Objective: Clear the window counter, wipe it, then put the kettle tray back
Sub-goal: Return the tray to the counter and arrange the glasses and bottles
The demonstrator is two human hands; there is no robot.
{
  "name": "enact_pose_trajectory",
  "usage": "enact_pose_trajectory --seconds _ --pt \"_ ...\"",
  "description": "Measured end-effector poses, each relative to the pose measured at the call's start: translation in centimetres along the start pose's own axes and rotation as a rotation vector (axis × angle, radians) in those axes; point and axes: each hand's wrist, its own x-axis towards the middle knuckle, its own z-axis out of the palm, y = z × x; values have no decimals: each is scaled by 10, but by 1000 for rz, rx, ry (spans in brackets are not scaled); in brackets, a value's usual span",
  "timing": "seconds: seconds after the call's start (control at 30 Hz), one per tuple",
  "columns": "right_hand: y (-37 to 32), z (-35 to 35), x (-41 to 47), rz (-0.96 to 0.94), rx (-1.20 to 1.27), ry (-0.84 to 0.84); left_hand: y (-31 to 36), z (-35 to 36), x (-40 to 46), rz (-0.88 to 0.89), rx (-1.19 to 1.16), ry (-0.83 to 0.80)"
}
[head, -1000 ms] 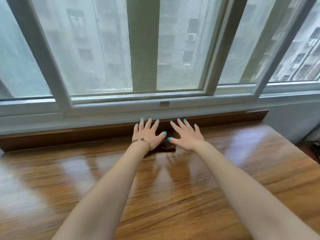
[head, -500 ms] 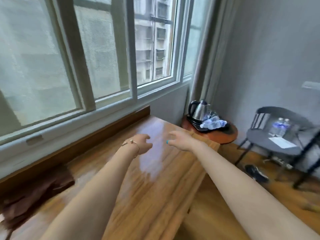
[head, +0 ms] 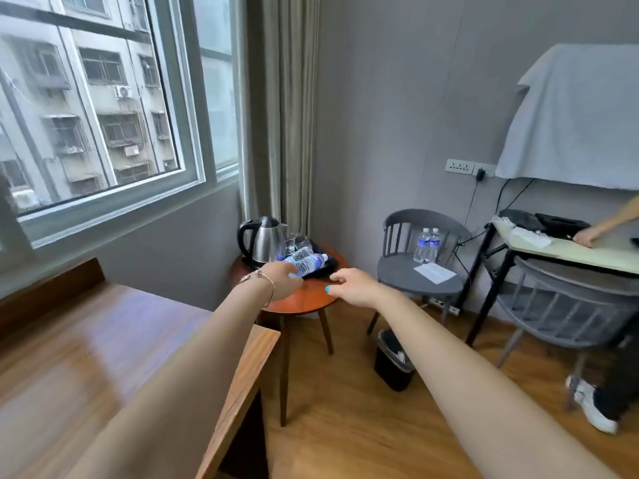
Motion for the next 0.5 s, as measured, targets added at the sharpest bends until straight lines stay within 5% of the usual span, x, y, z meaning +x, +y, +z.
enact_pose_trajectory --seconds 0.5 --pt "112 -22 192 94 213 -144 8 78 198 -195 -33 -149"
